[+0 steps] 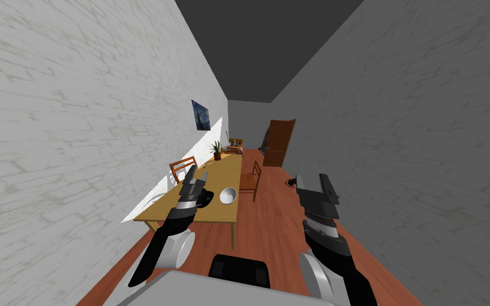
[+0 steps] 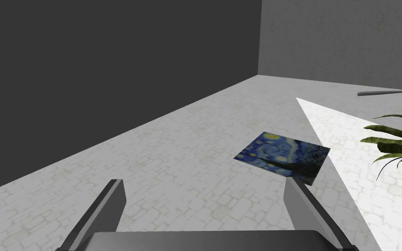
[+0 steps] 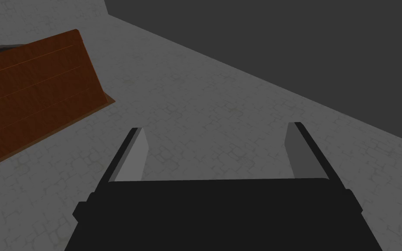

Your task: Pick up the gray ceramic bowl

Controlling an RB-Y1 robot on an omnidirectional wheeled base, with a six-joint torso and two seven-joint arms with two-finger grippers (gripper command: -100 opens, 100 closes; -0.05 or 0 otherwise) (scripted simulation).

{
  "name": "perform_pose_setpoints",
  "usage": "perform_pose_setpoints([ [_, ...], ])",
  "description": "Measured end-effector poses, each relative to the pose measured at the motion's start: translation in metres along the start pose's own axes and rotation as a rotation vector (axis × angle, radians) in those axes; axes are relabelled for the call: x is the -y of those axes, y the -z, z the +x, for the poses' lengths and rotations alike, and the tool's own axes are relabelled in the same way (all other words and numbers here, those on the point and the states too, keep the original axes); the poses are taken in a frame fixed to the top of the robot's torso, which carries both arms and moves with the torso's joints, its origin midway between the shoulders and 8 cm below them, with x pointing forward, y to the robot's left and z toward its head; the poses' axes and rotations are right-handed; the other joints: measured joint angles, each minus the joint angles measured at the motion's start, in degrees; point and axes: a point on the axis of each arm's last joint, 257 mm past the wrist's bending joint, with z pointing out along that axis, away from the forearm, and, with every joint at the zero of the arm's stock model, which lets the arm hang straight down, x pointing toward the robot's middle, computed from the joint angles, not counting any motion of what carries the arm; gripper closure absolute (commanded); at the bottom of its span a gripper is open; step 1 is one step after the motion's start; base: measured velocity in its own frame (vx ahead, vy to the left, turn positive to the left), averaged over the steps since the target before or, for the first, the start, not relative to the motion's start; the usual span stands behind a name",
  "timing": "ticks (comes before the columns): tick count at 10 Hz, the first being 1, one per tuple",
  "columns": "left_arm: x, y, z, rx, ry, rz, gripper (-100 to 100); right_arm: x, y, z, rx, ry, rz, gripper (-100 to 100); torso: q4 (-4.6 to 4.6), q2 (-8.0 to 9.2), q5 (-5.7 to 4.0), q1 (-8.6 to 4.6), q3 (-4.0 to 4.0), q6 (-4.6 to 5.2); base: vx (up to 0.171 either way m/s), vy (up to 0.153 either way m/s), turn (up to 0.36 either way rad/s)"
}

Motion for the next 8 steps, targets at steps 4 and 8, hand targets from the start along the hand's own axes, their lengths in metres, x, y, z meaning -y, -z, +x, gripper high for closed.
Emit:
perform_pose_setpoints([
  [4,-0.021,-0.006,-0.024,-0.012,-0.051,-0.062,-100,0.0,0.0,0.0,0.0,0.0,0.0,0,0.0,0.01,-0.11,-0.47,0.01,0.0,-0.009,-0.126,0.023],
  [8,-0.056,-0.012,-0.059,0.022,-0.093,-0.157,-100,0.0,0.0,0.0,0.0,0.0,0.0,0,-0.01,-0.06,-0.12,-0.55,-0.03,0.0,0.008,-0.13,0.027],
])
